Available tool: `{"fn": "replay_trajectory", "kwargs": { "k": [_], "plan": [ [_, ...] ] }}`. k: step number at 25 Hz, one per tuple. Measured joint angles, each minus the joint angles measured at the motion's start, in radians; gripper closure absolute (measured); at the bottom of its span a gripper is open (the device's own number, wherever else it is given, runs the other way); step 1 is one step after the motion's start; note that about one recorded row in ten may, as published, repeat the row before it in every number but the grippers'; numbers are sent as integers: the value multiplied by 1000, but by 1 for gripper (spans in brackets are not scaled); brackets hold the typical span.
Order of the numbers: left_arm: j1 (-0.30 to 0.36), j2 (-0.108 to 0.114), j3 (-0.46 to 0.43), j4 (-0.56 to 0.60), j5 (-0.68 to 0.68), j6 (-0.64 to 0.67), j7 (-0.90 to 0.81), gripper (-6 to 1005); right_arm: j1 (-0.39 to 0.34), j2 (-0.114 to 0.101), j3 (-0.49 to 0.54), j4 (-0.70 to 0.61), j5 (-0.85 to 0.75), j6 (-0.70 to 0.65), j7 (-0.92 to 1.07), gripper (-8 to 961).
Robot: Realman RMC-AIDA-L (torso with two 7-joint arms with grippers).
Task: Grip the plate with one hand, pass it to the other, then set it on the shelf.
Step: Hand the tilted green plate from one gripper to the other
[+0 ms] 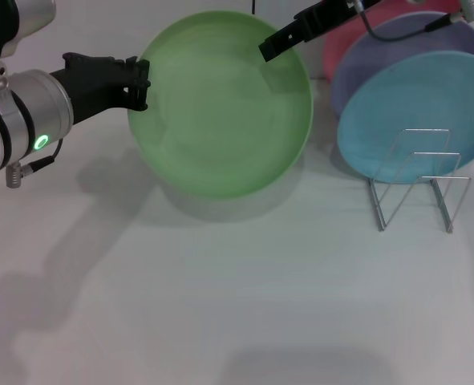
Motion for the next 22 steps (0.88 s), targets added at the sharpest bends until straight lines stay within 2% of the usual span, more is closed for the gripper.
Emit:
{"fn": "replay_trajectory", "kwargs": {
  "k": [22],
  "plan": [
    [4, 0, -2, -6, -2, 0, 0, 963, -2, 11, -33, 7, 0, 3, -2, 118]
  ]
}}
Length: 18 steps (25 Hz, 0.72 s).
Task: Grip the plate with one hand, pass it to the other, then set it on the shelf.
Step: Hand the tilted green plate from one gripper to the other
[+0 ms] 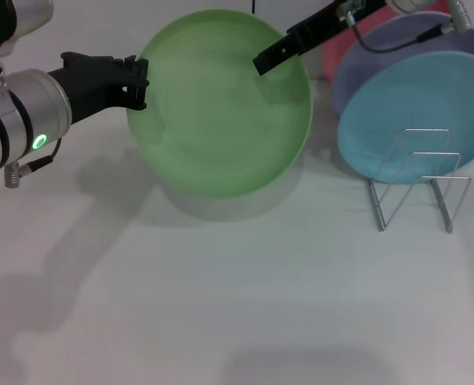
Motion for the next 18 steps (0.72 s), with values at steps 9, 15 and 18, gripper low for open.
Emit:
{"fn": "replay_trajectory", "kwargs": {
  "k": [9, 15, 18],
  "plan": [
    [-1, 0, 0, 0, -3, 0, 0, 963, 6, 0, -3, 0, -1, 6, 0, 156],
    [-5, 0, 0, 0, -3, 0, 0, 963, 4, 0, -2, -4, -3, 12, 0, 301],
    [-7, 0, 0, 0, -6, 0, 0, 963, 5, 0, -2, -4, -23, 14, 0, 357]
  ]
}}
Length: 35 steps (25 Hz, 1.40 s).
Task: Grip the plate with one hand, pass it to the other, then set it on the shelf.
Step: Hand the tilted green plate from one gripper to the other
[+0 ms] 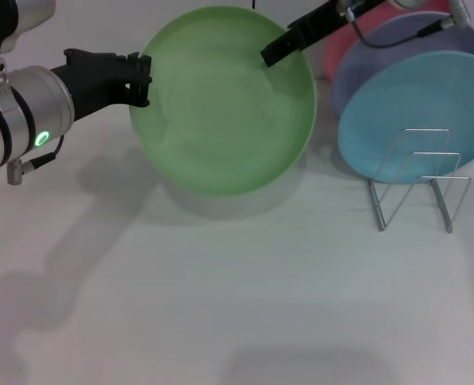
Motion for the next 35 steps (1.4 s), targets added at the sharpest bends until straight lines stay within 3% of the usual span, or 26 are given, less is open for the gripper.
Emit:
{"fn": "replay_trajectory", "kwargs": {
  "k": [9, 14, 25, 27, 35],
  "plan": [
    [-1, 0, -1, 0, -7, 0, 0, 963, 15, 10, -1, -6, -53, -6, 6, 468],
    [-1, 0, -2, 1, -8, 0, 0, 963, 21, 16, -2, -11, -54, -5, 4, 607],
    [-5, 0, -7, 4, -10, 0, 0, 963, 22, 17, -15, -7, -56, -8, -4, 618],
    [-6, 0, -8, 5, -30, 7, 2, 963, 12, 28, -45, -11, -62, 5, -31, 620],
    [-5, -2, 15, 22, -74, 55, 86, 943, -37, 56, -64, -96, -74, 29, -49, 816]
  ]
}}
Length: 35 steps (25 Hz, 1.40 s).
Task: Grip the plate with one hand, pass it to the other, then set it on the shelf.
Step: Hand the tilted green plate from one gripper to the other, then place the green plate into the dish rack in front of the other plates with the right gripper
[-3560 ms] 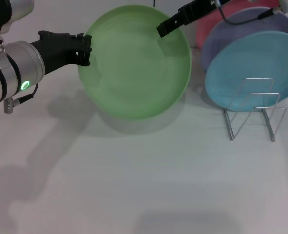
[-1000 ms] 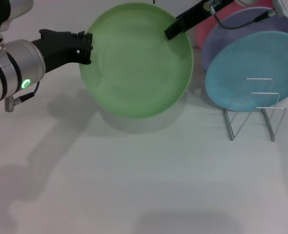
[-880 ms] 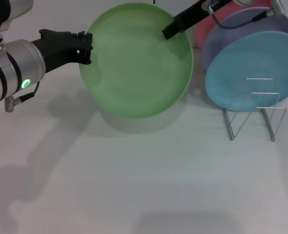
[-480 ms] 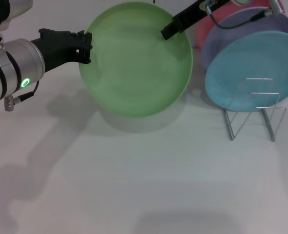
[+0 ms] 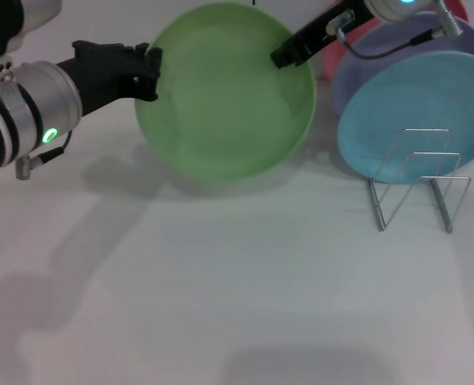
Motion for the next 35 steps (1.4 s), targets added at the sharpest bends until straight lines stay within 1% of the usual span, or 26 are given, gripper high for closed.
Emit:
{"fn": "replay_trajectory", "kwargs": {
  "k": [4, 14, 19, 21, 22, 23, 24, 25, 26, 27, 28, 29, 30, 31, 33, 34, 35],
  "plan": [
    [7, 1, 19, -14, -6, 22, 9, 862, -24, 3, 5, -52, 1, -21, 6, 822],
    [29, 1, 31, -78, -9, 22, 40, 650, -47, 5, 11, -100, -11, -49, 8, 830],
    [53, 0, 27, -107, -10, 44, 51, 500, -56, 2, 13, -138, -29, -58, 9, 833],
    [61, 0, 28, -109, -9, 65, 51, 440, -64, -4, 14, -172, -34, -73, 8, 844],
    [97, 0, 48, -105, -5, 183, 64, 324, -68, -7, 14, -191, -35, -82, 2, 853],
    [107, 0, 54, -100, -4, 214, 70, 208, -75, -10, 15, -218, -35, -93, -8, 863],
    [125, 0, 70, -89, -4, 276, 79, 196, -94, -14, 22, -298, -36, -139, -47, 865],
    [139, 0, 83, -77, -4, 327, 86, 183, -94, -14, 22, -298, -36, -139, -47, 867],
    [156, 1, 112, -35, -4, 438, 93, 170, -104, -15, 44, -356, -36, -191, -84, 869],
    [156, 1, 112, -35, -4, 438, 93, 158, -104, -15, 44, -356, -36, -191, -84, 871],
    [161, 1, 126, -6, -3, 492, 93, 145, -106, -15, 61, -387, -36, -225, -106, 873],
    [163, 1, 154, 63, -3, 615, 94, 133, -109, -16, 94, -441, -34, -283, -141, 875],
    [163, 1, 154, 63, -3, 615, 94, 133, -109, -16, 94, -441, -34, -283, -141, 875],
    [163, 1, 164, 89, -3, 656, 93, 133, -113, -15, 104, -468, -33, -308, -159, 875],
    [155, -1, 210, 199, -3, 839, 84, 133, -132, -13, 108, -529, -36, -352, -205, 875],
    [153, -1, 219, 220, -3, 872, 81, 134, -140, -11, 108, -549, -42, -366, -221, 875],
    [146, -2, 242, 269, -3, 945, 74, 134, -147, -9, 108, -571, -50, -383, -240, 875]
  ]
}}
